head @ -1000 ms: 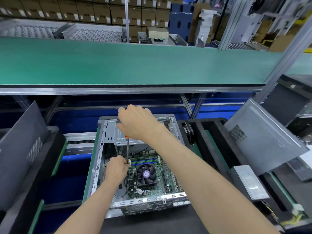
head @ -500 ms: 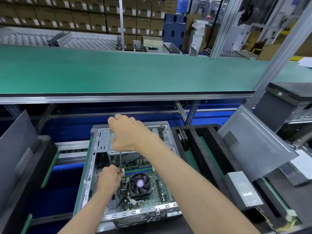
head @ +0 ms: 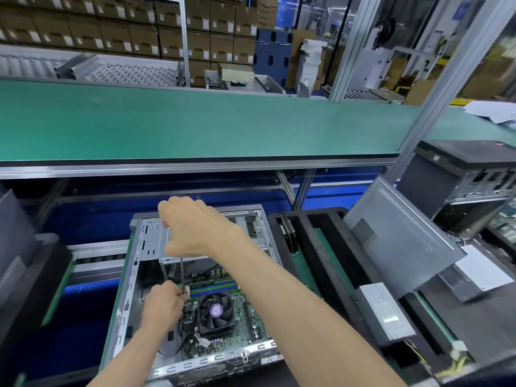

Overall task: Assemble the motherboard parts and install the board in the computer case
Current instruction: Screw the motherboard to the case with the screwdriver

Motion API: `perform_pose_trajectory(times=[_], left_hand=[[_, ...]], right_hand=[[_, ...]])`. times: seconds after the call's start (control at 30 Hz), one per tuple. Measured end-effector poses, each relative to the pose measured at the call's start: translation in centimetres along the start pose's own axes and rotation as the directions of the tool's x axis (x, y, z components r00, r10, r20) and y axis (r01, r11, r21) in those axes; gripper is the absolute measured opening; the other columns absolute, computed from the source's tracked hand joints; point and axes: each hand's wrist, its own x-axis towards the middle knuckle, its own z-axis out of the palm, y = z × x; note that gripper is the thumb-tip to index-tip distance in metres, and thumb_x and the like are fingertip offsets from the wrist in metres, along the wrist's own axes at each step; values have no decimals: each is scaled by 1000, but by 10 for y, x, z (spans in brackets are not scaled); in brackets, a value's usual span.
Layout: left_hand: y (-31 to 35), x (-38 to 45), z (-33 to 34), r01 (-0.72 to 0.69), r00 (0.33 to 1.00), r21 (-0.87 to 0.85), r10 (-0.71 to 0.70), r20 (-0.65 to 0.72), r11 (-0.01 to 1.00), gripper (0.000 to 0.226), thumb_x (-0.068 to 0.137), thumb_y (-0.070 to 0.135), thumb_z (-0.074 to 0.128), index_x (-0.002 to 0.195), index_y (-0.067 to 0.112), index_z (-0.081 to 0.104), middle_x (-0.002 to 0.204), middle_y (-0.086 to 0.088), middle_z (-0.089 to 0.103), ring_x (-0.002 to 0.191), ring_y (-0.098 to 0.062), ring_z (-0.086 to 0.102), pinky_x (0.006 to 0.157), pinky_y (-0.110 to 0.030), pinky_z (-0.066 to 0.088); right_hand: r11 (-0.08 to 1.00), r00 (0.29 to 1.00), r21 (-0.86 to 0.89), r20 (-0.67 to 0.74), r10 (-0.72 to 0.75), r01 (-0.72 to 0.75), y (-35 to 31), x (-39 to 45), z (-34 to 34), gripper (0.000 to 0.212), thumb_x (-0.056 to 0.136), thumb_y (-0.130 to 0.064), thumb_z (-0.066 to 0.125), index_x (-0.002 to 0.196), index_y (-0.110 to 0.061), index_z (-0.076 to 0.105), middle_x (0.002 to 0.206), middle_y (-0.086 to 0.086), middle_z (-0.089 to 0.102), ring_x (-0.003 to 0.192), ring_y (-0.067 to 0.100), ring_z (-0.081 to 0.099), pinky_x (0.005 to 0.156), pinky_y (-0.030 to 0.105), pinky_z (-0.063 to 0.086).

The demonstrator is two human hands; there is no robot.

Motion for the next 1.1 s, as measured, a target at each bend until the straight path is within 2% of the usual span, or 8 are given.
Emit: perform_pose_trajectory(times=[0.13, 0.2, 0.43, 0.6, 0.67, 0.8, 0.97, 1.1], left_hand=[[0, -1, -1, 7, 1000, 6, -7, 1, 1000, 17, 92, 32, 68, 86, 20, 79, 73, 2, 65, 71, -19, 54, 63, -28, 40], [1, -1, -2, 8, 1000, 5, -8, 8, 1000, 17, 92, 32, 68, 87, 21, 79, 75, 2, 67, 72, -19, 54, 63, -28, 40], [1, -1, -1, 20, 1000, 3, -20, 7, 1000, 17, 92, 33, 68, 83, 21, 78, 76, 2, 69, 70, -19, 53, 64, -27, 40], [1, -1, -1, 14, 1000, 17, -14, 4, 1000, 16, 92, 33, 68, 87, 22, 79, 78, 1, 71, 70, -18, 54, 63, -27, 40], [1, 0, -1, 16, 1000, 22, -16, 5, 1000, 16, 92, 33, 68, 88, 22, 79, 74, 3, 66, 70, -18, 53, 64, -27, 40], [0, -1, -1, 24, 1000, 23, -24, 3, 999, 17, 92, 34, 68, 88, 21, 78, 72, 5, 62, 69, -16, 53, 64, -26, 40], [1, -4, -4, 20, 1000, 7, -20, 22, 1000, 20, 91, 33, 68, 81, 17, 76, 73, -2, 67, 76, -24, 61, 62, -27, 41], [2, -7, -8, 39, 998, -19, -38, 54, 999, 19, 91, 33, 68, 87, 17, 77, 85, -8, 74, 85, -27, 68, 73, -32, 55]], right_hand=[[998, 998, -51, -55, 21, -24, 0, 2, 3, 27, 84, -14, 63, 89, -13, 37, 72, -2, 32, 59, 16, 30, 55, 31, 28], [990, 994, -126, -100, 47, -59, 0, 4, 6, 22, 91, -16, 57, 84, -14, 36, 69, -3, 26, 59, 20, 30, 60, 35, 29], [1000, 1000, -17, -11, 5, -6, 6, 2, 3, 25, 77, -11, 65, 91, -13, 45, 86, 4, 47, 71, 25, 44, 59, 35, 36], [983, 990, -172, -138, 43, -66, 5, 2, 8, 22, 94, -22, 56, 85, -13, 37, 67, -3, 24, 70, 28, 39, 62, 38, 32], [989, 992, -143, -119, 31, -48, 5, 1, 7, 26, 90, -26, 61, 89, -15, 38, 71, -3, 29, 71, 27, 40, 61, 36, 31], [1000, 999, 1, -29, -17, 17, 7, -1, 4, 29, 77, -13, 66, 96, -13, 44, 88, 4, 50, 72, 26, 45, 53, 31, 28], [981, 992, -181, -117, 43, -64, 5, 3, 12, 22, 94, -26, 56, 91, -13, 38, 69, -3, 26, 74, 30, 40, 64, 39, 31], [999, 1000, -44, -18, 8, -9, 5, 3, 9, 25, 77, -17, 62, 99, -15, 49, 88, -1, 45, 79, 27, 46, 65, 37, 35]])
